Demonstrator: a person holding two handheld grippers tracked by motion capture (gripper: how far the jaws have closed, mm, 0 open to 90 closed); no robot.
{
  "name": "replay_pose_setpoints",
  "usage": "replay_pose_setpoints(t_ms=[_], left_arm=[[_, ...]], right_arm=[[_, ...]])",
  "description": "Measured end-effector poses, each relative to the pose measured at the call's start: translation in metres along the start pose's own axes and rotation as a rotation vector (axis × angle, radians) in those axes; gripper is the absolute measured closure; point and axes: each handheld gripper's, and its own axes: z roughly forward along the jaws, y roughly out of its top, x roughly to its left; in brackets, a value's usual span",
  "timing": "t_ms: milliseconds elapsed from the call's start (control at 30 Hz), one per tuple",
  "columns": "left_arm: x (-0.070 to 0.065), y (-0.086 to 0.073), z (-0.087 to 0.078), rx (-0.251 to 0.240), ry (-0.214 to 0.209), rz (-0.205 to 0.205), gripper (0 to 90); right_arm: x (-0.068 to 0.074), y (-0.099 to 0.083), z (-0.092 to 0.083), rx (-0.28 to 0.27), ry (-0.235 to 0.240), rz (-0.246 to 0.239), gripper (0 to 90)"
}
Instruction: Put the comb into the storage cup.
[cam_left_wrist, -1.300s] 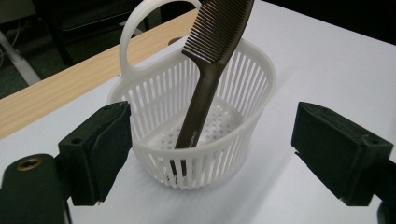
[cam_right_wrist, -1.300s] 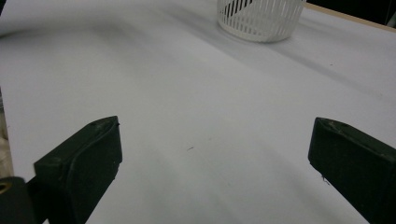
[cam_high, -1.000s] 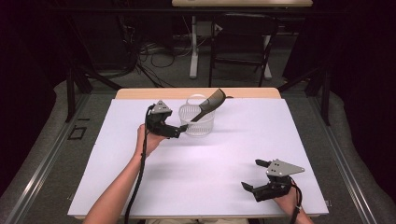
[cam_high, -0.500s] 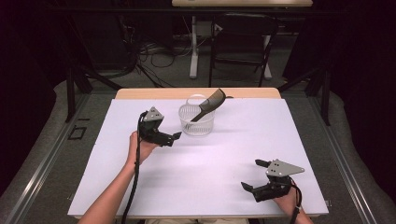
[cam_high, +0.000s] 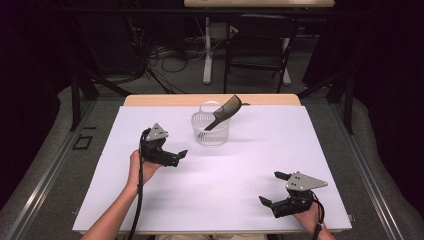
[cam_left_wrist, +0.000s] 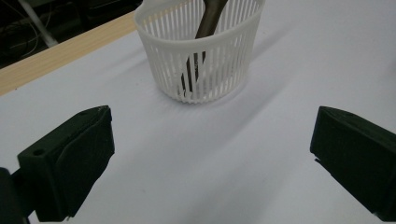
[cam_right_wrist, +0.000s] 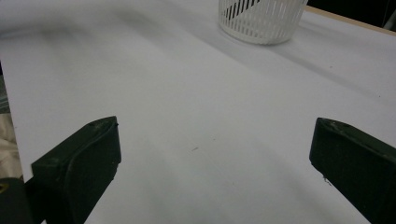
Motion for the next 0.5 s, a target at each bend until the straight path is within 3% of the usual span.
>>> replay_pose_setpoints(t_ms=[500], left_arm=[[-0.007, -0.027, -0.027, 0.006, 0.037, -0.019, 0.0]], right_arm=[[0.000, 0.001, 0.003, 0.003, 0.008, -0.001, 1.7]])
